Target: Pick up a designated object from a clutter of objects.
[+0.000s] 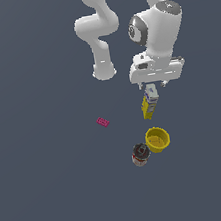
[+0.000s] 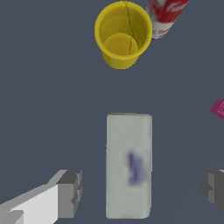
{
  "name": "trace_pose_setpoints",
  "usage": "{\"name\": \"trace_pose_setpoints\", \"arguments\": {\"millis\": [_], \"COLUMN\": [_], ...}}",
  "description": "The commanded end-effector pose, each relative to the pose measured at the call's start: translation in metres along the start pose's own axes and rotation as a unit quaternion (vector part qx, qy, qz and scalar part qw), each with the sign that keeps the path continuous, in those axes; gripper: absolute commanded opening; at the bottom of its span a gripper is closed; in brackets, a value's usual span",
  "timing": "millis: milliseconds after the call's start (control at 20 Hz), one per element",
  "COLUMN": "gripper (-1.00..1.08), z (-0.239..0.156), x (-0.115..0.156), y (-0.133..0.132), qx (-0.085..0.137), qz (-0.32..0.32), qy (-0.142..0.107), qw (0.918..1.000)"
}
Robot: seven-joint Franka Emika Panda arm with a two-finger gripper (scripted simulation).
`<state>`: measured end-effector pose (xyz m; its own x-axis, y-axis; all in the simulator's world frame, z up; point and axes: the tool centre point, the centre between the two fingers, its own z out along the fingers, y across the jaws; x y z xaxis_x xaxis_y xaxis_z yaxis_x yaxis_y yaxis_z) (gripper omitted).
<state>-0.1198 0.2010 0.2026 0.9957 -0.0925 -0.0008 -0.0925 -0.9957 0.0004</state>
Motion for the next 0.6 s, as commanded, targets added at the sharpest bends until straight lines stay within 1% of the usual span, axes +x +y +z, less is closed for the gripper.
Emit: {"name": "trace_pose_setpoints", "arguments": {"millis": [0,250,550], "gripper": [1.0,1.0,1.0], "z": [0.0,0.006,0.03], "x": [0.0,0.0,-0.002], "y": [0.0,0.0,0.0], "qx": [0.0,0.0,0.001], "qz": [0.0,0.0,0.0], "qy": [0.0,0.0,0.0], "qw": [1.0,1.0,1.0]}}
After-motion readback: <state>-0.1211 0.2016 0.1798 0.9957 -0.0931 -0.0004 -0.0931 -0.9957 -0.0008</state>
